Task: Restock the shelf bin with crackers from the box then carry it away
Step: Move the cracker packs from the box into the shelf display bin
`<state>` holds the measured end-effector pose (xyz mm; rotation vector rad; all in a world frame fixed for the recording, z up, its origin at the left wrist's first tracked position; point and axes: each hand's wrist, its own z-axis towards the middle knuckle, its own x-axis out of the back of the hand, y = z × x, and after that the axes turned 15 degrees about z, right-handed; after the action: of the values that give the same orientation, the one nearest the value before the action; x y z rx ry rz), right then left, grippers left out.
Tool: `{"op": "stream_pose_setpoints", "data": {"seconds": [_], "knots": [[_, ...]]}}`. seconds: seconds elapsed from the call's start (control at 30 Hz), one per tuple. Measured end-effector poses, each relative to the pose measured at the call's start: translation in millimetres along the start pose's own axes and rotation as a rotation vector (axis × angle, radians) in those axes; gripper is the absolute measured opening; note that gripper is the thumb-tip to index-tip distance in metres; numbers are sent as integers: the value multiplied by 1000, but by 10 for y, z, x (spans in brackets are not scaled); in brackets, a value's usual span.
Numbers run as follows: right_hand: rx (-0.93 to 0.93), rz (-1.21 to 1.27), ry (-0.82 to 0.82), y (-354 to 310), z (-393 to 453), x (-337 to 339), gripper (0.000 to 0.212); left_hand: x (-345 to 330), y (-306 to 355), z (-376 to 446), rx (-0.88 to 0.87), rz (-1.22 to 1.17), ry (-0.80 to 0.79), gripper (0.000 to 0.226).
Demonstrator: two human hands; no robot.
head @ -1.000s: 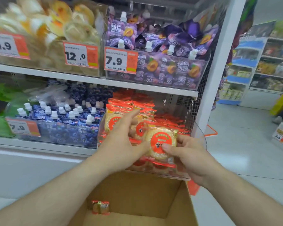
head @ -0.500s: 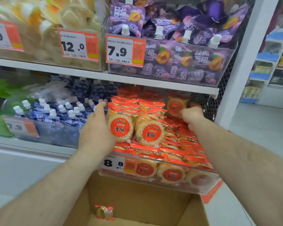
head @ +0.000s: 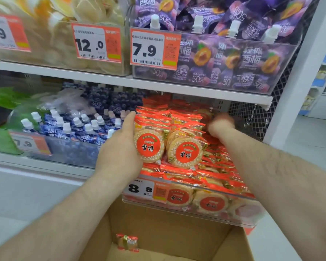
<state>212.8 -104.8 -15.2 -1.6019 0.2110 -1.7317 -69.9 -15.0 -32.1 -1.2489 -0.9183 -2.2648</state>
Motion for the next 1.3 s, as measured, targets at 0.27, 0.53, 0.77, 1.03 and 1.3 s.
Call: {"op": "stream_pose_setpoints", "data": {"seconds": [0.27, 0.53, 0.77, 1.03, 1.3], "knots": [[-64, 334, 29, 200, -359, 335, 24, 9, 23, -36, 27, 42, -13, 103], [-86, 410, -454, -89, -1493, 533, 32, 81, 51, -75, 23, 0, -29, 100], [-136, 437, -379, -301, -1624, 272, 31, 193, 18, -88, 22, -22, -127, 100], [-186, 412, -277, -365, -1843, 392, 52, 237, -210, -247, 119, -441, -164, 88], [187, 302, 41, -321, -2519, 10, 75, 34, -728, -862, 10, -249, -530, 48]]}}
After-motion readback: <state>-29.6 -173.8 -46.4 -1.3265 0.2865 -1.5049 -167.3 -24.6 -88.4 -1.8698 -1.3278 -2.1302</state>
